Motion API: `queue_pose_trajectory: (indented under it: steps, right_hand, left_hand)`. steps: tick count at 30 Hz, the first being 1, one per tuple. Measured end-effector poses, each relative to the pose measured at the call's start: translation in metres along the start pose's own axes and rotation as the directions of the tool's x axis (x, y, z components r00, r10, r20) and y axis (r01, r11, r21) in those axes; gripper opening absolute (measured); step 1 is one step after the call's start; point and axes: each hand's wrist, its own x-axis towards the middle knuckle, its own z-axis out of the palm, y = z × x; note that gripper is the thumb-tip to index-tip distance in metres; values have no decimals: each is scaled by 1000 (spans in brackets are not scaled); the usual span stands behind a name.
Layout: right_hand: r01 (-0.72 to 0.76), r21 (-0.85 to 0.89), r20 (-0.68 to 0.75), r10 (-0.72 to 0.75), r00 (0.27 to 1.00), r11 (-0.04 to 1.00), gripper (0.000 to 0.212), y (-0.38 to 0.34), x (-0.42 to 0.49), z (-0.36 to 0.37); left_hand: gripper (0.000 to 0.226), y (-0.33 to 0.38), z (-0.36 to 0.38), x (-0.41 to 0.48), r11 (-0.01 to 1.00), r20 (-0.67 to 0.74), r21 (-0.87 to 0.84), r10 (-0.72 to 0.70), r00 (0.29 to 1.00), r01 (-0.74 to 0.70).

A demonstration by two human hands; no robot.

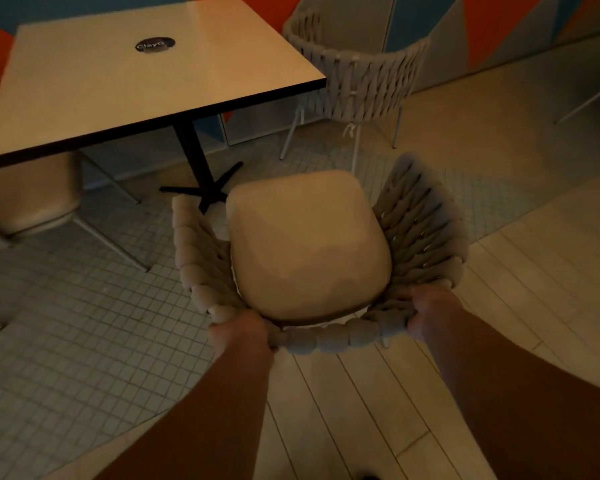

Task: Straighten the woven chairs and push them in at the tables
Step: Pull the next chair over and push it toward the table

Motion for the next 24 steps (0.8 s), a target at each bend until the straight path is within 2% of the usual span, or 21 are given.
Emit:
queue_pose_trajectory:
  steps: [2,6,7,8,9,10,11,12,13,14,15,16,17,20,22,24]
  right_hand:
    - [-15,-77,45,19,999,997,28,-12,9,-2]
    - [29,-176,87,-14,996,984,23,-28,-43,-2]
    - [49,-231,98,-27,995,972,26,-29,-50,-5]
    - [73,-288,100,-46,994,955,40,-30,-58,-9]
    - [123,-390,57,-109,992,912,67,-30,-60,-16]
    - [222,-511,41,-234,971,830,100,-30,-69,-26]
    - [352,-631,87,-389,917,691,127,-33,-79,-39]
    - [496,-708,210,-520,828,504,143,-37,-85,-50]
    - [613,-746,363,-614,701,259,147,-40,-93,-62]
    - [685,-729,523,-642,560,3,146,-42,-100,-70]
    - [701,-672,664,-616,425,-240,144,-41,-106,-75]
    - [688,-599,767,-540,347,-409,143,-39,-115,-71]
    - [678,-544,826,-454,333,-494,145,-32,-122,-64]
    - [656,-483,872,-253,419,-580,145,0,-144,-28]
    - [638,-469,867,-181,464,-611,144,20,-141,-8]
    - [628,-478,857,-168,488,-614,137,28,-134,4]
  left_hand:
    - [41,-12,3,5,999,-29,24,-23,999,23]
    - [54,-17,4,-6,997,-4,78,10,1000,-10]
    - [67,-17,1,-7,993,-10,109,35,999,-34]
    - [85,-16,-5,-10,983,-29,160,99,995,-94]
    - [103,-17,-14,-9,946,-33,245,225,974,-210]
    - [118,-13,-29,-12,869,-7,348,378,926,-352]
    - [128,-8,-43,-10,729,74,446,548,833,-519]
    - [134,2,-59,-7,511,208,561,674,709,-651]
    - [137,14,-74,0,244,363,649,733,576,-720]
    - [141,29,-85,7,-18,520,690,707,479,-723]
    - [146,45,-91,17,-255,653,686,629,422,-682]
    - [150,63,-93,25,-427,740,651,540,401,-627]
    - [154,79,-92,34,-526,790,610,463,402,-593]
    - [160,117,-78,47,-673,841,527,326,432,-519]
    - [159,127,-65,48,-747,856,460,229,464,-480]
    - [149,126,-56,48,-793,866,397,157,475,-462]
